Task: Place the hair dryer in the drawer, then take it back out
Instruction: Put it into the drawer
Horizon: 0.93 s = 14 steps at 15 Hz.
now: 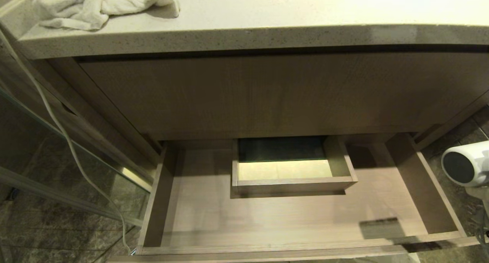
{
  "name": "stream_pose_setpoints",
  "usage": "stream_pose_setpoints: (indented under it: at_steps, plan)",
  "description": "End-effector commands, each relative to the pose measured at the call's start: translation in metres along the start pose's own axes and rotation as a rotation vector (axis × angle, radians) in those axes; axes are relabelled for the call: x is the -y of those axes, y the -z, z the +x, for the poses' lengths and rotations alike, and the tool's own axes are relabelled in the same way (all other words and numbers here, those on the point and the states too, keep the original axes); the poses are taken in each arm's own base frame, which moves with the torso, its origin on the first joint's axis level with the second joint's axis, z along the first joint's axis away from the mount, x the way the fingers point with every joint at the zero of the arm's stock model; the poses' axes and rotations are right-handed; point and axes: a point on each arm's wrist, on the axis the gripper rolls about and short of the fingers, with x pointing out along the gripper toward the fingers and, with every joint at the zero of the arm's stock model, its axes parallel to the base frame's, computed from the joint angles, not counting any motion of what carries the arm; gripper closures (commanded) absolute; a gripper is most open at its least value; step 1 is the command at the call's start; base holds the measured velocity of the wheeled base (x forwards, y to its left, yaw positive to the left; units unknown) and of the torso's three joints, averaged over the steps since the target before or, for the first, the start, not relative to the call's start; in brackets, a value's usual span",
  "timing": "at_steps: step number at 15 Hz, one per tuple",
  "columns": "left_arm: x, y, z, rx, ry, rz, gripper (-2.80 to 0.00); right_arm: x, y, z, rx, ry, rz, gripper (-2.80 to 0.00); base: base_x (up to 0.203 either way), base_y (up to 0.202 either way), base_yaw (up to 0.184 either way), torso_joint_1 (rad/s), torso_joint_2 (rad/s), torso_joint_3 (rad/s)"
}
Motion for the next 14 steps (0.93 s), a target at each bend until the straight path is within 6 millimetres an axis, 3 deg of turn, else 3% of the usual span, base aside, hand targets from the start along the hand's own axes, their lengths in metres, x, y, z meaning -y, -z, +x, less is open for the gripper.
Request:
stream_pose_setpoints:
  at_steps: [1,7,10,14]
  plan:
    - [0.0,0.0,0.0,-0.002,0.0,0.0,0.0,0.004,-0.006,0.008,-0.013,-0.006,0.001,0.0,0.0,0.0,0.0,-0.191,0.47,0.303]
    - [0.0,0.0,0.0,-0.003,0.0,0.0,0.0,0.017,-0.027,0.029,-0.028,-0.011,0.004,0.0,0.0,0.0,0.0,-0.153,0.44,0.293]
    - [0.0,0.0,0.0,-0.002,0.0,0.0,0.0,0.031,-0.043,0.047,-0.032,0.003,0.016,0.0,0.0,0.0,0.0,-0.033,0.13,0.096]
    - [0.0,0.0,0.0,-0.003,0.0,0.0,0.0,0.053,-0.067,0.085,-0.041,-0.005,0.011,0.0,0.0,0.0,0.0,-0.001,0.02,0.009]
